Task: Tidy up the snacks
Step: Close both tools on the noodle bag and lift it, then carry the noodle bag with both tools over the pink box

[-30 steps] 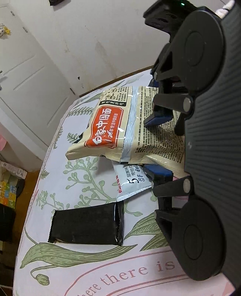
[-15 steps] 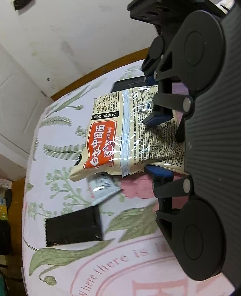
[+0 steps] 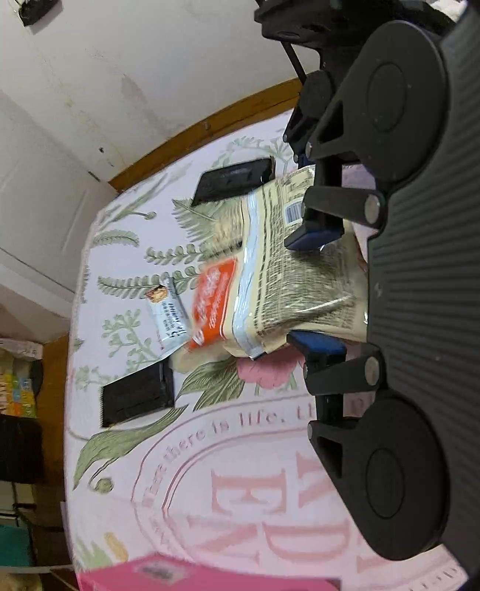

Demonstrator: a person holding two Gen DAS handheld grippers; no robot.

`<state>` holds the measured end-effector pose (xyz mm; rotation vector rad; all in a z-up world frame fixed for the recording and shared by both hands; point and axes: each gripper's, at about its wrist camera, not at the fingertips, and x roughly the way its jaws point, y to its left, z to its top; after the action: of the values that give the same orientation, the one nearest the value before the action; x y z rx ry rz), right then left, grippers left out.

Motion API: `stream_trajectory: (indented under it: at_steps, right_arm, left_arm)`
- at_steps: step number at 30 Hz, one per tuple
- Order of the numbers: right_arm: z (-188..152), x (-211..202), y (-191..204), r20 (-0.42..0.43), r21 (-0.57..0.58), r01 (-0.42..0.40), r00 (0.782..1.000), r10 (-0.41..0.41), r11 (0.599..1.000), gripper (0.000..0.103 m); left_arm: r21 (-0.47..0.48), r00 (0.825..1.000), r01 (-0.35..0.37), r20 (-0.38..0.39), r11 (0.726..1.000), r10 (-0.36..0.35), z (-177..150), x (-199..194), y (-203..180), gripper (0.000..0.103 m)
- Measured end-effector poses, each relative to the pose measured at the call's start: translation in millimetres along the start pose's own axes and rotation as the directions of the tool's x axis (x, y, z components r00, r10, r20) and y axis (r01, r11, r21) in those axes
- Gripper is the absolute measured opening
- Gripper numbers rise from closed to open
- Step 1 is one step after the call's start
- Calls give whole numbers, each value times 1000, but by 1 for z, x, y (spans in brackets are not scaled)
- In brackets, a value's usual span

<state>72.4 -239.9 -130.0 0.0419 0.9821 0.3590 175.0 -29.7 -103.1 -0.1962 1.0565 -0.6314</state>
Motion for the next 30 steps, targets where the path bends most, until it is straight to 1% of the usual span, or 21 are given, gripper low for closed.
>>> stream_trajectory:
  at_steps: [2,3,6,8,10,12,14,18,21,22,23,26,27,30]
  right_arm:
    - [-1,-6,12,7,-37,-9,1000,9,999,102]
    - [-1,-8,16,14,-43,-21,1000,22,999,101]
    - [-3,-7,25,0,-60,-49,999,49,997,100]
    - [-6,-1,28,-21,-61,-69,997,68,996,100]
    - [-9,7,28,-15,-49,-77,997,77,996,100]
    - [-11,15,28,-30,-30,-74,997,73,997,100]
    - [-16,20,29,-53,-38,-69,996,67,997,100]
    - [-21,18,28,-41,-47,-61,997,60,997,103]
    - [-19,19,17,-29,3,-53,998,53,999,103]
    - [-17,20,11,-25,36,-60,998,61,998,103]
    - [-15,22,5,-25,70,-79,996,81,994,103]
    - [-12,31,-10,-35,180,-150,987,159,972,103]
    - [-11,35,-11,-37,196,-158,985,168,968,103]
    - [-5,39,-8,-27,201,-165,984,174,966,103]
  left_arm:
    - [26,999,-26,28,999,25,-4,-15,-3,45]
    - [32,999,-39,30,999,38,-7,-21,-3,45]
    - [-3,999,-49,-4,999,49,-15,-27,7,45]
    - [-41,998,-58,-33,997,57,-22,-22,20,45]
    - [-79,997,-58,-58,995,53,-27,-14,32,45]
    - [-95,996,-60,-76,994,53,-31,-6,39,45]
    - [-101,993,-74,-94,992,64,-33,0,43,45]
    - [-131,994,-67,-92,989,55,-34,6,52,45]
    - [-152,993,-107,-74,983,97,-33,11,58,48]
    - [-158,992,-113,-72,981,103,-33,12,60,51]
    - [-167,993,-107,-73,980,96,-33,13,63,53]
    - [-225,997,-44,-76,973,27,-32,21,72,54]
    - [-249,997,-24,-73,968,6,-33,24,75,53]
    - [-291,998,9,-52,957,-26,-35,27,77,47]
